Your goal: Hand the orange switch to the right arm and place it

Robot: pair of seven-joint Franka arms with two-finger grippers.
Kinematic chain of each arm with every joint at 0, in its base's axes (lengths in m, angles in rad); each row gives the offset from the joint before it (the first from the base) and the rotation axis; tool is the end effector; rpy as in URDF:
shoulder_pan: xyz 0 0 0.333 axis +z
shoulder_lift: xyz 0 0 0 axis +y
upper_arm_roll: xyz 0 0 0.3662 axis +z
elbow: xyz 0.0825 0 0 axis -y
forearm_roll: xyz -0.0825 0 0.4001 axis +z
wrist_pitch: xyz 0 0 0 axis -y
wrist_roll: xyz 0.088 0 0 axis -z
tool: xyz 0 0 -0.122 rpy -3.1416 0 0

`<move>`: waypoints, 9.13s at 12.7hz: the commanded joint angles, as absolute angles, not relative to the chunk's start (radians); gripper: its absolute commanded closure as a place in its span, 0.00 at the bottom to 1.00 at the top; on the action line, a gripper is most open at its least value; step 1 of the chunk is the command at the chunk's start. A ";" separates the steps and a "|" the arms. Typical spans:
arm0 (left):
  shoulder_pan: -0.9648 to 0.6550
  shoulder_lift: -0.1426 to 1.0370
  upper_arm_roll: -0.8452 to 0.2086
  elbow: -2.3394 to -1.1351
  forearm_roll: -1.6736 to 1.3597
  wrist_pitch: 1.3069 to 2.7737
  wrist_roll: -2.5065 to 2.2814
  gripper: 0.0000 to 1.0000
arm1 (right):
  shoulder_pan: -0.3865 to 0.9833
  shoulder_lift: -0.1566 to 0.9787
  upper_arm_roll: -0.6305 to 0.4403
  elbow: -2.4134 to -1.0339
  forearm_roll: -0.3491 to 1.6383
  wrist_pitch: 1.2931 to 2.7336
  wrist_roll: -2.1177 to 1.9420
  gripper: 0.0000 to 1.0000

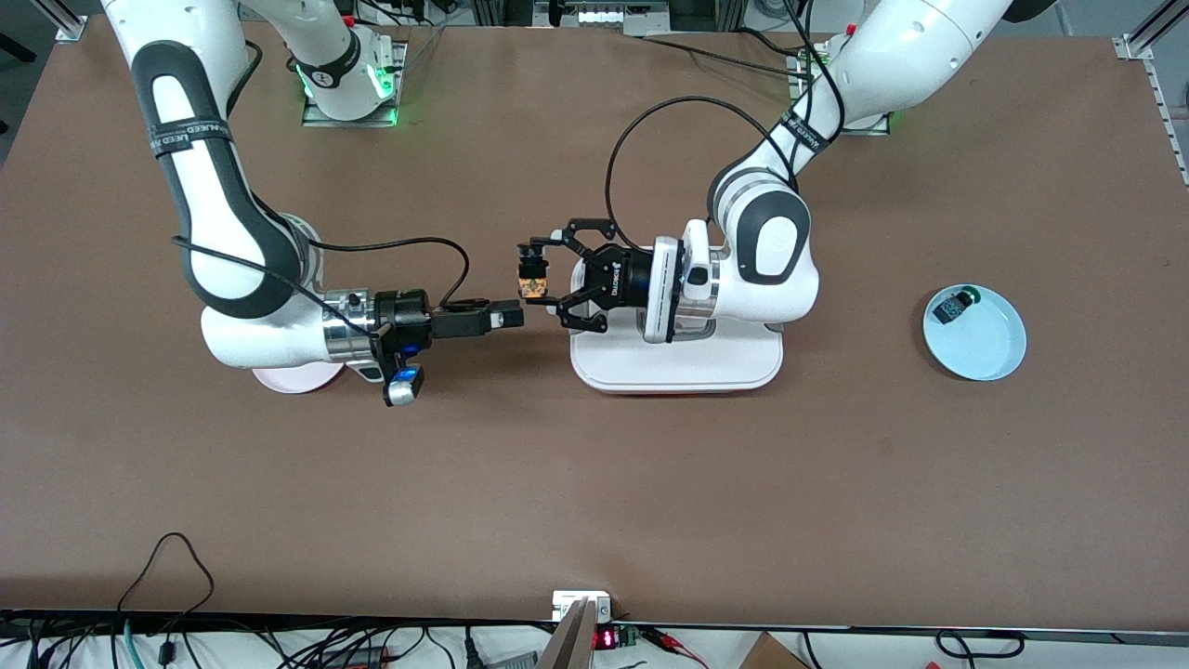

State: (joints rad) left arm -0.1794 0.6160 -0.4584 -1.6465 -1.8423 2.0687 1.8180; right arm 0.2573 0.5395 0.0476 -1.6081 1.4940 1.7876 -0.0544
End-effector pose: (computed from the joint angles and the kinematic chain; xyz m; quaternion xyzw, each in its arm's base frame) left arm 0.6097 -0.4485 0.3728 0.5804 -0.3191 0.3567 0.6589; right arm 0.6680 0.3084 0.3909 -0.7489 0.1315 0.2106 0.6144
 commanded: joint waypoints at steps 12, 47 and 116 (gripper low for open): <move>-0.179 0.606 -0.462 -1.655 -1.873 2.074 1.861 0.64 | 0.291 0.471 0.044 -1.661 1.514 1.807 0.055 0.31; 0.013 0.577 -0.460 -1.620 -1.418 1.829 1.320 0.00 | 0.128 0.497 0.035 -1.579 1.208 1.582 0.002 1.00; -0.012 -0.083 -0.055 -1.802 0.018 1.713 -0.048 0.00 | 0.044 0.166 0.038 -1.474 0.029 1.566 -0.144 0.00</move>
State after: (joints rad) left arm -0.0096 -0.0711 -0.0519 -1.8072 0.0104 1.7268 -0.0344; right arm 0.0433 0.1633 0.0384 -1.4851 0.0416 1.5763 -0.1486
